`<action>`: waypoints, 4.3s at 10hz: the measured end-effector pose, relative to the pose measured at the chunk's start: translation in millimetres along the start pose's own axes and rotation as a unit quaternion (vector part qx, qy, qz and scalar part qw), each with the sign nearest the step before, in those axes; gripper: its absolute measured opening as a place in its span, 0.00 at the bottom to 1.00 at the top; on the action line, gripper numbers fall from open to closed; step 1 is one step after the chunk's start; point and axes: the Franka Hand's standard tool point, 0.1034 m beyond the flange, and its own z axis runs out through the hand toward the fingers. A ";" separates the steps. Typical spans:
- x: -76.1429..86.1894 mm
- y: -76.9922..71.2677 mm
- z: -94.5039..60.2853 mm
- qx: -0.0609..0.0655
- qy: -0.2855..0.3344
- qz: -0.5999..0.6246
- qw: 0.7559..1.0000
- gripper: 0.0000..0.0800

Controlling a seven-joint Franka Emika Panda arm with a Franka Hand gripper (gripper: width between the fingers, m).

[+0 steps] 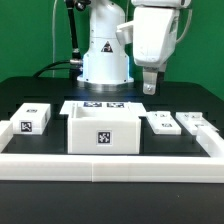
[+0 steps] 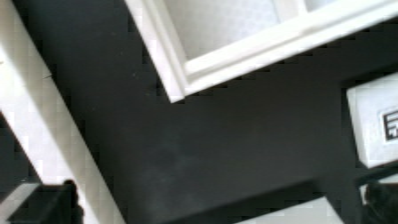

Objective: Assemble cabinet

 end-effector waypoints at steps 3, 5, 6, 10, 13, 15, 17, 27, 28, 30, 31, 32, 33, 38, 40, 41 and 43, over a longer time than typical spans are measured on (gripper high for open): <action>-9.6 0.1 1.9 0.011 -0.008 0.010 1.000 1.00; -11.4 2.2 3.4 0.002 -0.004 -0.022 1.000 1.00; -16.5 2.2 7.6 -0.010 0.002 -0.057 0.998 1.00; -31.9 2.2 14.4 -0.005 0.001 -0.117 0.993 1.00; -31.7 -1.6 15.7 -0.003 0.001 -0.117 0.993 1.00; -47.6 -17.6 27.5 0.003 0.001 -0.186 0.983 1.00; -61.5 -38.2 35.0 0.008 0.002 -0.184 0.983 1.00; -81.2 -102.5 64.3 0.038 0.003 -0.180 0.983 1.00; -82.4 -104.0 68.6 0.042 0.003 -0.179 0.983 1.00; -83.3 -107.3 81.0 0.050 0.005 -0.177 0.983 1.00; -82.9 -108.3 86.6 0.054 0.005 -0.177 0.983 1.00; -83.1 -109.6 91.3 0.057 0.006 -0.177 0.983 1.00; -83.7 -112.4 96.4 0.061 0.006 -0.177 0.982 1.00; -83.7 -113.2 97.7 0.062 0.006 -0.170 0.983 0.50; -83.8 -113.2 97.8 0.062 0.006 -0.170 0.983 0.29; -83.9 -113.2 97.8 0.062 0.006 -0.170 0.983 0.29; -83.1 -110.3 96.6 0.056 0.008 -0.170 0.984 0.06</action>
Offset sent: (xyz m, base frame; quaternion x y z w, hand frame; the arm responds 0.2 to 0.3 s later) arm 0.0000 0.0000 0.0000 0.0000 0.0000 0.0000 1.0000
